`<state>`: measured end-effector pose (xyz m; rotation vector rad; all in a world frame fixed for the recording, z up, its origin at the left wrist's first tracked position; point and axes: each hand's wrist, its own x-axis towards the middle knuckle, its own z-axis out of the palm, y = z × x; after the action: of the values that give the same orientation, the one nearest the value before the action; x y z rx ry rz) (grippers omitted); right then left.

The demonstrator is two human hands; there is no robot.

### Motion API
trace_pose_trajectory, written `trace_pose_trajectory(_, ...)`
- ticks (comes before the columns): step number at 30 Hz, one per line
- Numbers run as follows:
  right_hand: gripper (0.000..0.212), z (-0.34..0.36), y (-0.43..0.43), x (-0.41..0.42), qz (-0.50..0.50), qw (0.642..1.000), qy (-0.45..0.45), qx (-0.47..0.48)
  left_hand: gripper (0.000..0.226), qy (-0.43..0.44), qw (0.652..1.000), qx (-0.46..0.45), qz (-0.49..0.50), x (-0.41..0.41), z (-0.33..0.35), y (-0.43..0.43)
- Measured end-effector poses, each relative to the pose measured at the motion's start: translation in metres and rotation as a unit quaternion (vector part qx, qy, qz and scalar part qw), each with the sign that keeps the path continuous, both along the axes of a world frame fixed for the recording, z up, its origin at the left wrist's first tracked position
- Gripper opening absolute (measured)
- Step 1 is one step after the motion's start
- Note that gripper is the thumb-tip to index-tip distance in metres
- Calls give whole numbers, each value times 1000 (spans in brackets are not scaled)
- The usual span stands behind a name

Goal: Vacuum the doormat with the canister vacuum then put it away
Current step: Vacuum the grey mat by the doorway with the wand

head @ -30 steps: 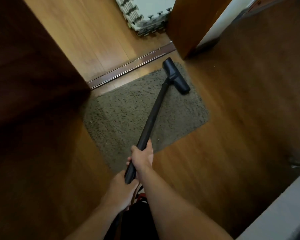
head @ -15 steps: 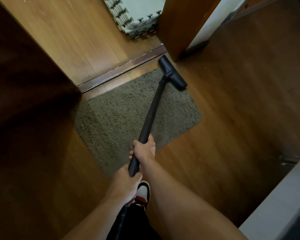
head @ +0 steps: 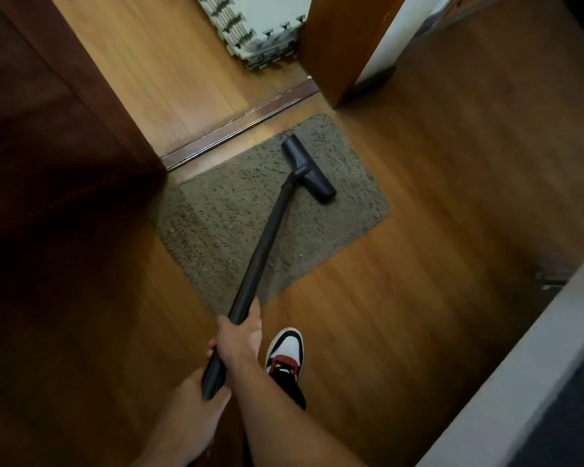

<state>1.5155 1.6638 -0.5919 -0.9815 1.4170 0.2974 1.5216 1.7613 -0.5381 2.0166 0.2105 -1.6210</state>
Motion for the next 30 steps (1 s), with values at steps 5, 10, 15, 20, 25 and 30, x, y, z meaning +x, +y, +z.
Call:
trace_pose_trajectory(5, 79, 4, 22, -13, -4, 1000, 4, 9, 17, 20, 1000, 20, -1, -9, -5, 24)
trace_pose_trajectory(10, 76, -8, 5, -5, -5, 1000, 14, -2, 11, 12, 1000, -2, -1, -8, -16, 10)
trace_pose_trajectory(15, 71, -24, -43, 15, -18, 999, 3, -27, 25, 3, 999, -28, -15, 9, -33, -39)
trace_pose_trajectory(20, 65, -39, -98, 34, -31, 999, 3, -39, 20, -37, 998, -41, 7, 21, -43, -94)
trace_pose_trajectory(25, 59, -43, -127, 32, -28, 998, -4, -52, 25, -31, 997, -57, 49, 16, -45, -123)
trace_pose_trajectory(30, 58, -39, -114, 23, -40, 998, 1, -53, 25, -27, 998, -44, 37, 10, -36, -111)
